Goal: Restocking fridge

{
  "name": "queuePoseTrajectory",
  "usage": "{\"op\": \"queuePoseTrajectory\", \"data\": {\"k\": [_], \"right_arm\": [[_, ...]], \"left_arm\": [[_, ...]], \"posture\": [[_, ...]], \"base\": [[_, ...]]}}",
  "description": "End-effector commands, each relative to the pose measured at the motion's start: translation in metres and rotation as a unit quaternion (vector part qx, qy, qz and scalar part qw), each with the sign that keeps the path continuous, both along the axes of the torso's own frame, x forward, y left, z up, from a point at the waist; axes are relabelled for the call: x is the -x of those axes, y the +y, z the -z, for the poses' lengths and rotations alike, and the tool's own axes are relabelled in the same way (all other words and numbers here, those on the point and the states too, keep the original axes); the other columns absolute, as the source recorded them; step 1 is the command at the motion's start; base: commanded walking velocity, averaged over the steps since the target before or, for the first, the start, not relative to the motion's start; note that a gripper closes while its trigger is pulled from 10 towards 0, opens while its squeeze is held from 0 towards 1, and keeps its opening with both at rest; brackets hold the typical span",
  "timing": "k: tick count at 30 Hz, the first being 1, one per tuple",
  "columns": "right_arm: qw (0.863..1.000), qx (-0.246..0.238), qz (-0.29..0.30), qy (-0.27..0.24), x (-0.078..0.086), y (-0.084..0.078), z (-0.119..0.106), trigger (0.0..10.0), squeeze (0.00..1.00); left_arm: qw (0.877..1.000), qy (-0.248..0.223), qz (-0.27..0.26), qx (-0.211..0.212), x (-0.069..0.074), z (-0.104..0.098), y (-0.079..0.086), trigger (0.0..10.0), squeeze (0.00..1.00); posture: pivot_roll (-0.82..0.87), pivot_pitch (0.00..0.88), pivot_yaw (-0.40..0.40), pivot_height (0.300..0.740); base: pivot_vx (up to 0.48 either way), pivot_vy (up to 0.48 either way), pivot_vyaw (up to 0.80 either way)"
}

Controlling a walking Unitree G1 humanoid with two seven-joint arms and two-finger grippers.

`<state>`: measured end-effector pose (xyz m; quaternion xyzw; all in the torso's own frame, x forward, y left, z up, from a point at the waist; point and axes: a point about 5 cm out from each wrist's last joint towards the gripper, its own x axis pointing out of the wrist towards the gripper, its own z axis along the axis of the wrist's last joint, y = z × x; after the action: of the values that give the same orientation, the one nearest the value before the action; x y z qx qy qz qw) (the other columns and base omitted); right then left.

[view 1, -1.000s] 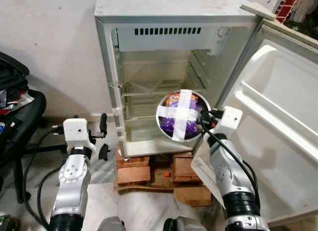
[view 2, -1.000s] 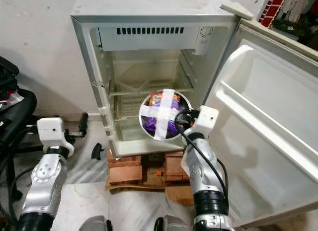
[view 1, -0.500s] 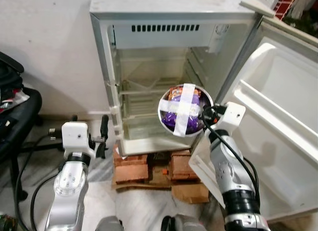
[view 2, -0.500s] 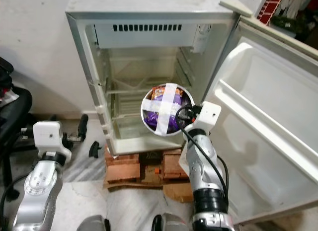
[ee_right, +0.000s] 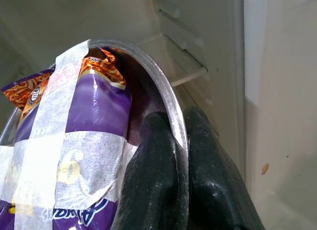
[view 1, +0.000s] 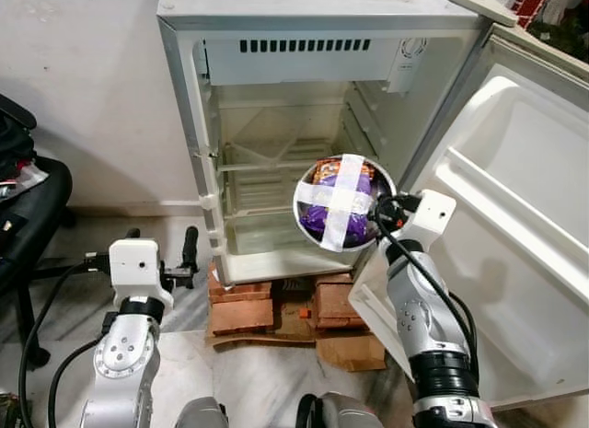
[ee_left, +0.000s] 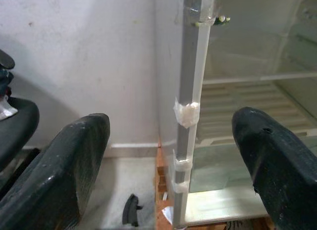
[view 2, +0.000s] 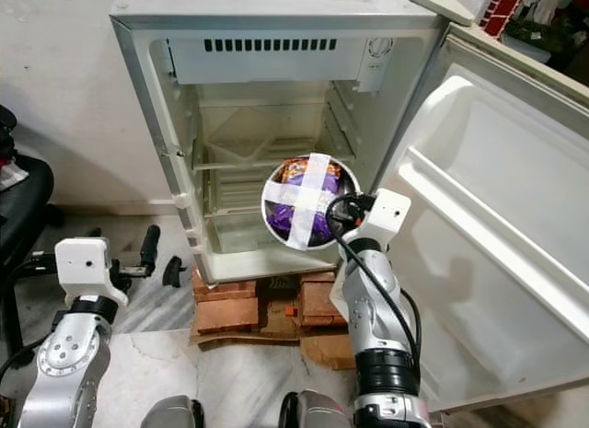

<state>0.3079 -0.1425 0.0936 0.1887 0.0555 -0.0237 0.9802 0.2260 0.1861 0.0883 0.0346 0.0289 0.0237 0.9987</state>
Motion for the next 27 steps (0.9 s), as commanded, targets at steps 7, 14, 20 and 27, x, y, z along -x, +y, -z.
{"op": "queuePoseTrajectory", "data": {"k": [7,14,20,27], "right_arm": [[1.000,0.013,-0.008,-0.023,-0.0040,-0.0017,-0.0103,10.0,0.00],[0.999,0.016,-0.013,-0.027,-0.0065,-0.0002,-0.0131,10.0,0.00],[1.000,0.009,-0.013,-0.025,-0.0070,0.0003,-0.0122,10.0,0.00],[1.000,0.010,-0.012,-0.023,-0.0080,0.0015,-0.0115,10.0,0.00]], "left_arm": [[1.000,0.004,0.001,0.008,-0.0010,-0.0017,-0.0022,10.0,0.00],[1.000,0.005,0.001,0.010,-0.0026,-0.0017,-0.0043,10.0,0.00],[1.000,0.009,-0.005,0.011,-0.0034,-0.0007,-0.0040,10.0,0.00],[1.000,0.014,-0.015,0.008,-0.0039,0.0003,-0.0023,10.0,0.00]], "posture": [[0.06,0.113,-0.091,0.740],[0.05,0.116,-0.094,0.740],[0.05,0.117,-0.097,0.740],[0.06,0.116,-0.097,0.740]], "base": [[0.314,0.000,0.16],[0.304,0.000,0.43],[0.149,0.000,0.00],[0.000,0.000,0.00]]}}
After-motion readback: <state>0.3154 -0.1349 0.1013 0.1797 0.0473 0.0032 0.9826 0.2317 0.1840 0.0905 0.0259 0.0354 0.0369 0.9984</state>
